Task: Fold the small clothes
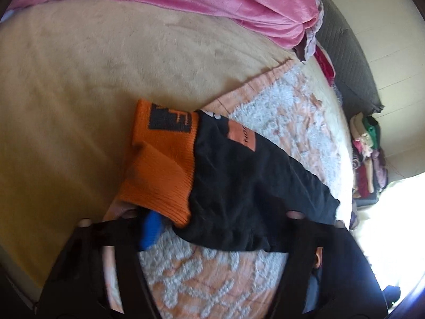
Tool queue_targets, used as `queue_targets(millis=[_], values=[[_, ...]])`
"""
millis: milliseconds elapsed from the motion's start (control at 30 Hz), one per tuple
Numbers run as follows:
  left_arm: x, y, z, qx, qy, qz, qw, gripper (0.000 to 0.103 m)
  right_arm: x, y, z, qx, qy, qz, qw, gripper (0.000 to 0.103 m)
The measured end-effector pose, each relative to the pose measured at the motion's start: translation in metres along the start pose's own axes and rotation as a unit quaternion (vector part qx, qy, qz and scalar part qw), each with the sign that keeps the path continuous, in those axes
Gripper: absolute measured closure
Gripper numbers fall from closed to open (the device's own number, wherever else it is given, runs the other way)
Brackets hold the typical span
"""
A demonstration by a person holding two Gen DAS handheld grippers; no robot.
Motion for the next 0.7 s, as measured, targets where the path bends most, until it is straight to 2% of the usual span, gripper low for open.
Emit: queue_targets(millis=[33,100,167,333,433,600,700], values=[[0.002,-0.003,0.001,0.005,-0.009,0.000,0.9999,0.072,0.000,0.001,-0.002,0.004,0.000,0.001,1.000,0.007],[0.003,-0.006,0.003,0.012,-0.010,0.000,0.9999,0.088,0.000,0.004,-0.007,0.011,0.000,0.003,1.000,0.007],[-0.001,-0.007,-0.001,0.027,-0.004,-0.005,0.9996,0.093,0.001,0.007,-0.011,0.017,0.001,0.007,1.000,0.007],[-0.014,-0.004,-0.036,0.100,0.001,-0.030,0.9945,0.094,0.004,0.016,-0.023,0.035,0.008,0.019,0.999,0.007],[-0.022,0.004,-0.067,0.152,0.011,-0.042,0.9875,0.095,0.001,0.021,-0.032,0.047,0.015,0.019,0.999,0.007],[-0.023,0.022,-0.120,0.216,0.043,-0.041,0.9746,0.095,-0.007,0.028,-0.057,0.084,0.037,0.016,0.996,0.007],[-0.018,0.035,-0.147,0.238,0.066,-0.033,0.9686,0.097,-0.015,0.032,-0.074,0.099,0.054,0.003,0.994,0.007]])
Point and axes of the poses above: each gripper's, at about its wrist camera, not at the fingertips, and x roughly the way its jaws point, z to its left, y to its underside, the point moved 5 cm from there along x, roughly the way its jaws point, and after that the axes turned 15 degrees about y, right-handed, at the moved point
